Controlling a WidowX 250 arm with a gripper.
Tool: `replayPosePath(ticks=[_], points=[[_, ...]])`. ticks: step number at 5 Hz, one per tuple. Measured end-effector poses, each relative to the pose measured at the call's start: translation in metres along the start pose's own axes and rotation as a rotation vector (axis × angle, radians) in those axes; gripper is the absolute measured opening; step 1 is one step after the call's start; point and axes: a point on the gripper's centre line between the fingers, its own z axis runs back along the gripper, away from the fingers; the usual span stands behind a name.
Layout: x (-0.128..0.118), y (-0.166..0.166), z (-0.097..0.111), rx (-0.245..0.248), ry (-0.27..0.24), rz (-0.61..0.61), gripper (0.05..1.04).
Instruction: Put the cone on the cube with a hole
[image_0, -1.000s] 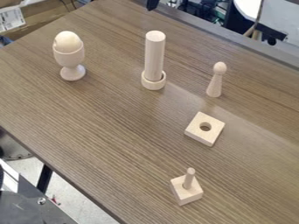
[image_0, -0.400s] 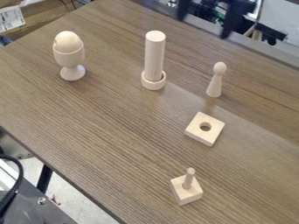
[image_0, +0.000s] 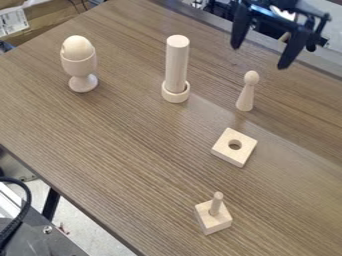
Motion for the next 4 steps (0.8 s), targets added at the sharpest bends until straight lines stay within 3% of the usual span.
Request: replayPosePath(ticks=[2,4], points=[[0.000,0.004,-0.034,-0.015,-0.029,0.042,1.000],[0.003,0.007,-0.043,-0.041,-0.043,0.055,1.000]])
